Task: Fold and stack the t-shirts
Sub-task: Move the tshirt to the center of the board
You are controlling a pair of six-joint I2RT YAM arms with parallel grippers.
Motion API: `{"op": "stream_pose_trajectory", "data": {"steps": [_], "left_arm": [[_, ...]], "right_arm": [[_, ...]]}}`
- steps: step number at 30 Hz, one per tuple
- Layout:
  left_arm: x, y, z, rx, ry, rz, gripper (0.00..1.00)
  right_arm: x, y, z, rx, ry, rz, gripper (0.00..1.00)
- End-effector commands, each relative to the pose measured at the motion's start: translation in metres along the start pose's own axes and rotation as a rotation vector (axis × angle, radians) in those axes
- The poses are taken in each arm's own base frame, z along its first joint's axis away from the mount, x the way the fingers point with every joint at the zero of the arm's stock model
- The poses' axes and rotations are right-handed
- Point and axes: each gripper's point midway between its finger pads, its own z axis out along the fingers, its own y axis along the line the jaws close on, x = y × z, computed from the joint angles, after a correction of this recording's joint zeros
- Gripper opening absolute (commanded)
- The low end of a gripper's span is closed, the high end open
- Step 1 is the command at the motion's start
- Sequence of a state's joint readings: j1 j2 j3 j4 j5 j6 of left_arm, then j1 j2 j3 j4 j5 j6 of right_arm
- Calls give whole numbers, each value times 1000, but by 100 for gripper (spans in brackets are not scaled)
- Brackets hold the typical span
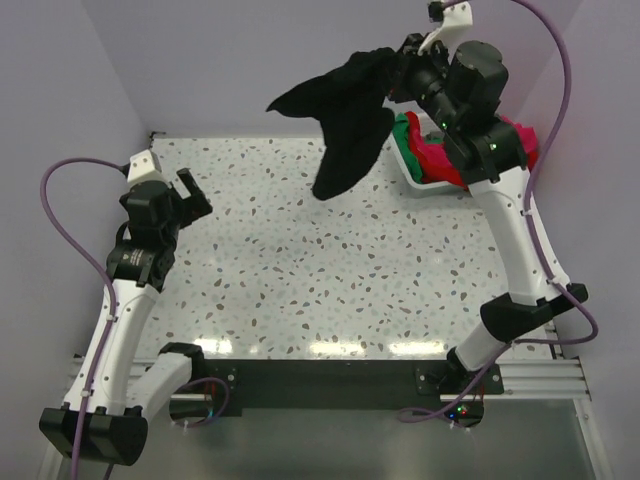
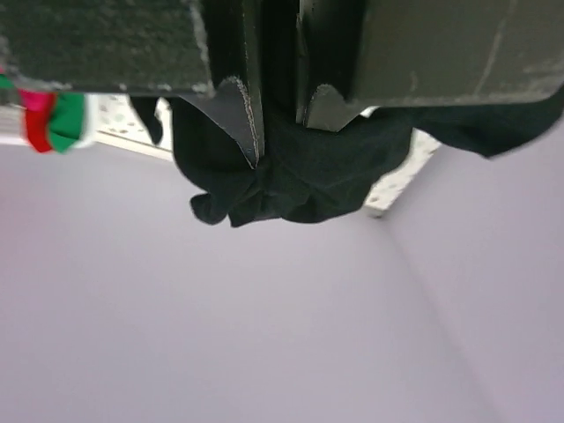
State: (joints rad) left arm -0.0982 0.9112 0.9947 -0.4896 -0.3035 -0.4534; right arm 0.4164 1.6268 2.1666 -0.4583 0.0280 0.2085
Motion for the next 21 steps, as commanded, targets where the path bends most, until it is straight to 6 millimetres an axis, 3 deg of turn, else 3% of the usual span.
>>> {"op": "stream_pose_trajectory", "data": {"steps": [1, 2, 3, 6, 7, 9, 10, 11, 12, 15, 19, 21], "left_arm": [[-26, -3, -7, 11, -84, -22, 99], [-27, -4, -8, 14, -87, -24, 99], [-27, -3, -9, 13, -85, -26, 99], [-25, 0, -12, 1, -83, -40, 99], [-24, 1, -14, -1, -81, -40, 98], [-17, 5, -15, -12, -60, -34, 97], [-12, 7, -15, -19, -49, -29, 96], [-8, 9, -16, -23, -39, -27, 95], [-2, 12, -15, -31, -21, -22, 94], [23, 12, -12, -13, 43, -16, 92], [60, 6, -5, 46, 140, -27, 90], [65, 1, -3, 72, 149, -43, 90]], "right_arm": [[-9, 43, -8, -155, -5, 56, 0], [-8, 50, -9, -174, -2, 76, 0], [5, 55, -8, -195, 36, 121, 0], [38, 43, -6, -134, 100, 152, 1], [83, 29, 0, -75, 192, 150, 5], [133, 5, -5, 34, 309, 132, 28], [175, -21, -10, 149, 395, 102, 42], [201, -32, -19, 202, 470, 84, 61], [235, -44, -29, 243, 555, 63, 67], [287, -52, -54, 248, 704, 40, 75], [318, -39, -74, 155, 778, 82, 76], [327, -25, -78, 78, 806, 117, 76]]}}
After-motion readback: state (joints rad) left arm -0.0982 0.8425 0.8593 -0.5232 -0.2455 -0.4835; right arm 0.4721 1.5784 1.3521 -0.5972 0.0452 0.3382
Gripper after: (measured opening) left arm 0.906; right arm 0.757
